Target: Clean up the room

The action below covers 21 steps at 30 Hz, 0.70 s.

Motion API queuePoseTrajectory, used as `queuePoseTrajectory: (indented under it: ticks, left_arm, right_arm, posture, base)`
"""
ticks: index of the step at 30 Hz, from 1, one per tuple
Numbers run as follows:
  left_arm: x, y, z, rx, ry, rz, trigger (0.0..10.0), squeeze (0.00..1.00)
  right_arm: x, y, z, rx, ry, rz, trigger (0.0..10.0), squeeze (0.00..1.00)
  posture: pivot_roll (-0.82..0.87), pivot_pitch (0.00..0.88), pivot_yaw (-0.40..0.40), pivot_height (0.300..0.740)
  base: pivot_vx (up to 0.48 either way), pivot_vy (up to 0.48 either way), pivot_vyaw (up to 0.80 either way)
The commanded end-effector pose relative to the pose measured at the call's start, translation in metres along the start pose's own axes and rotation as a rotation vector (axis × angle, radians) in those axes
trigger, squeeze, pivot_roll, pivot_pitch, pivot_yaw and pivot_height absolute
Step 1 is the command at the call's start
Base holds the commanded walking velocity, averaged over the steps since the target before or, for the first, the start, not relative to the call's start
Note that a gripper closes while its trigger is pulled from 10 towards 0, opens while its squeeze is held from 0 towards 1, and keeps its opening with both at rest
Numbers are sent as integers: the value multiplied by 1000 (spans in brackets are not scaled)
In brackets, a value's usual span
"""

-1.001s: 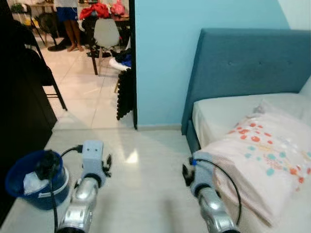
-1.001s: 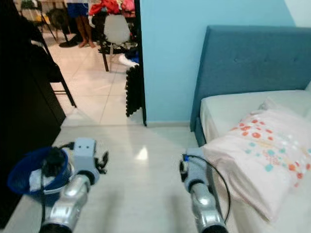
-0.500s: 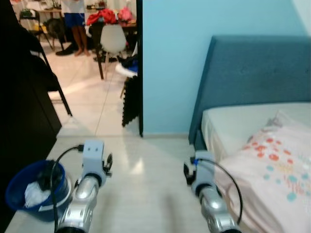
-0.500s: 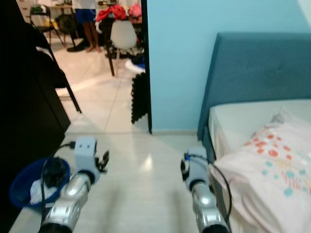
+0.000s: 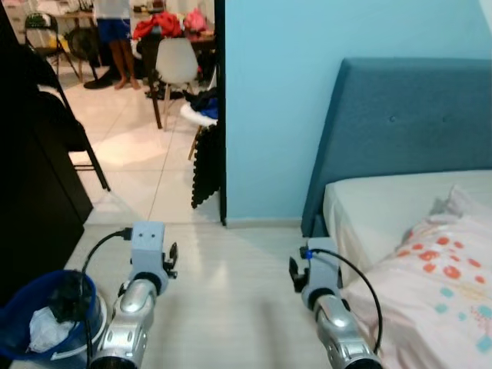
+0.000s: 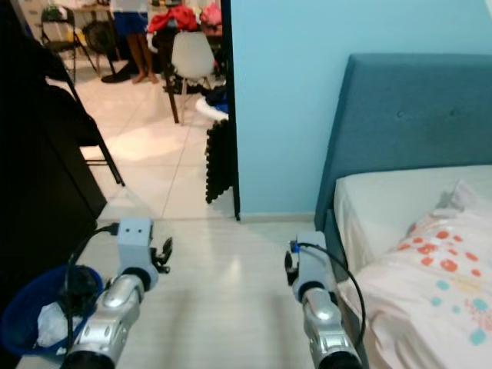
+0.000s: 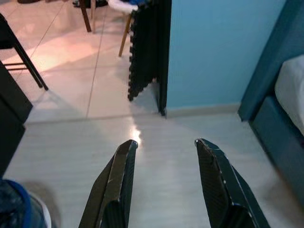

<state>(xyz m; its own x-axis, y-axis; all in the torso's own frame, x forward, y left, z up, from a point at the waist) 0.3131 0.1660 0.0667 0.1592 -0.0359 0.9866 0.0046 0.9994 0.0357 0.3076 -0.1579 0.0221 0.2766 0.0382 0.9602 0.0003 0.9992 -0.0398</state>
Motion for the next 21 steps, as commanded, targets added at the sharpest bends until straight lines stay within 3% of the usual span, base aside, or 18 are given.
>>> queuePoseTrajectory:
  ticks: [1,21]
  left_arm:
    - [-4,5,2,14,18,-2,10000,0]
    - [-1,4,-2,11,6,6,10000,0]
  right_arm:
    - [-1,5,0,7,7,-14,10000,0]
    - [5,4,-4,8,-3,-13,10000,0]
  posture:
    - [36,0,-41,740]
    - [36,0,-47,740]
  base:
    - [319,0,0]
    - [320,0,0]
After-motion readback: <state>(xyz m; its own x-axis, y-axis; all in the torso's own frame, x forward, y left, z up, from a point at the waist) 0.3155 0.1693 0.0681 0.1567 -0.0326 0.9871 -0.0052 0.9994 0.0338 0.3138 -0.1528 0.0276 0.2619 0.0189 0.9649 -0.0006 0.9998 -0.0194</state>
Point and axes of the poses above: a point about 5 cm out from each wrist's last joint towards the gripper, its own z axis pointing back from the gripper into the wrist, its own x axis along the axis of the wrist's last joint, y = z × x, the point moved 1 cm from there along -z, pointing out of the wrist towards the gripper
